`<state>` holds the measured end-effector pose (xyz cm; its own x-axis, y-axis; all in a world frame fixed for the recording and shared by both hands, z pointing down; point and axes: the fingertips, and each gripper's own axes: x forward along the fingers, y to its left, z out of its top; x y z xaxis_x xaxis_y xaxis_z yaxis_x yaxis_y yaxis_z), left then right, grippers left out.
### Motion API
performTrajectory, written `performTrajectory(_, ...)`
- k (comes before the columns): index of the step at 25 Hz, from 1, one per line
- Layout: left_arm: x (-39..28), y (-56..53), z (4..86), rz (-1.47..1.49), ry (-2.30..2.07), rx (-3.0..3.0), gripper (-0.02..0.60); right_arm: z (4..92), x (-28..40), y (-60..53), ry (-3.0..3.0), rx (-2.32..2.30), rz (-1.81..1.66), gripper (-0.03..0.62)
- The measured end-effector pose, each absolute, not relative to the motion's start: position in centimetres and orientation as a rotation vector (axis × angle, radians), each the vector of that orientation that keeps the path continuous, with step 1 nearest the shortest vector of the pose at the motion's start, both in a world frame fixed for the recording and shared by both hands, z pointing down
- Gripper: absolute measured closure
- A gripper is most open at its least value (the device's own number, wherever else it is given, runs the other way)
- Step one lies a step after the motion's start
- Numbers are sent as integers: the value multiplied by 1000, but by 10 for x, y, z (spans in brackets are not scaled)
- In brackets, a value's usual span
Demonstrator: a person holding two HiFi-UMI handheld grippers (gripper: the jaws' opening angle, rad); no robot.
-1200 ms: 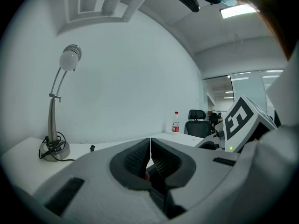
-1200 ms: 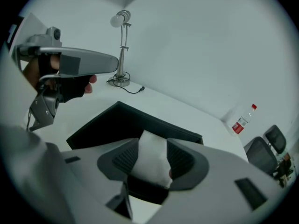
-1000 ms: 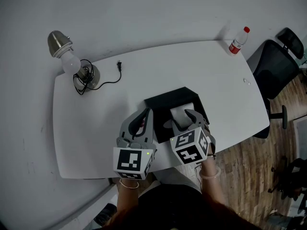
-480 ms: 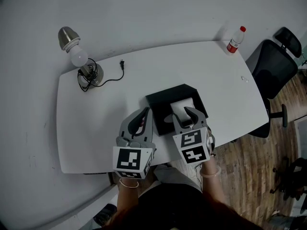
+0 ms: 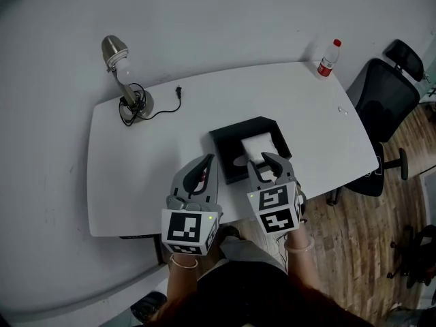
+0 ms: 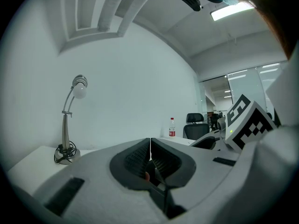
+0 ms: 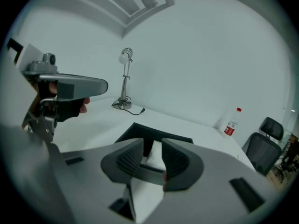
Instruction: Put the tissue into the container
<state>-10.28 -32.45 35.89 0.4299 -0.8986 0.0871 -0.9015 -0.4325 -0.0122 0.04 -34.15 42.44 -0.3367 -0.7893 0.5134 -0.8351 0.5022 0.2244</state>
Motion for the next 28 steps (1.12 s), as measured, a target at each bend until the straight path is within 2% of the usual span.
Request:
performTrajectory(17, -103, -248, 332, 97, -1699, 2670, 554, 384, -2, -272, -2238, 1400, -12, 537)
performTrajectory(28, -103, -191, 325, 80, -1713, 2683, 554, 368, -1, -215, -2262, 1444, -59, 565)
